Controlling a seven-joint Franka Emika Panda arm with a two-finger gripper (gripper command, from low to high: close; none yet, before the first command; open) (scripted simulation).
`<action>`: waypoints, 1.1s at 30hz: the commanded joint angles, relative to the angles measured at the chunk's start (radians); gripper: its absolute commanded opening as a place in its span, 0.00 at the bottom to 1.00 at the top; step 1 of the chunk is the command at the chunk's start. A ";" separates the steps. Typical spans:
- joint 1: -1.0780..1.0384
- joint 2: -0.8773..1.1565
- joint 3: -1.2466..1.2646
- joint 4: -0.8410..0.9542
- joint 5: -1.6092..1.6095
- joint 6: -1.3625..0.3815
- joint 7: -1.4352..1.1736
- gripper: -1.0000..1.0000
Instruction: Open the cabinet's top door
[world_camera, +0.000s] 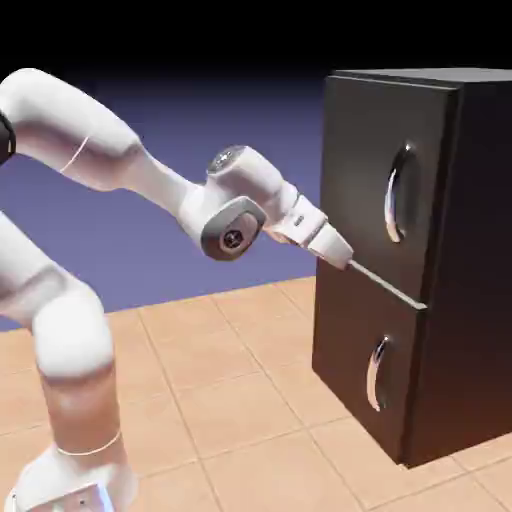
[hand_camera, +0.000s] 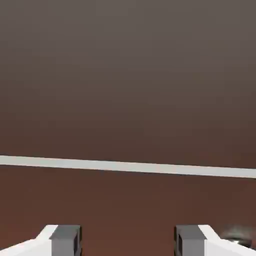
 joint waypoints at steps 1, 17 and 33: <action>0.013 -0.010 -0.017 0.005 -0.044 -0.002 -0.022 0.50; 0.223 -0.164 -0.286 0.088 -0.739 -0.031 -0.380 0.50; 0.434 -0.318 -0.555 0.170 -1.435 -0.060 -0.738 0.50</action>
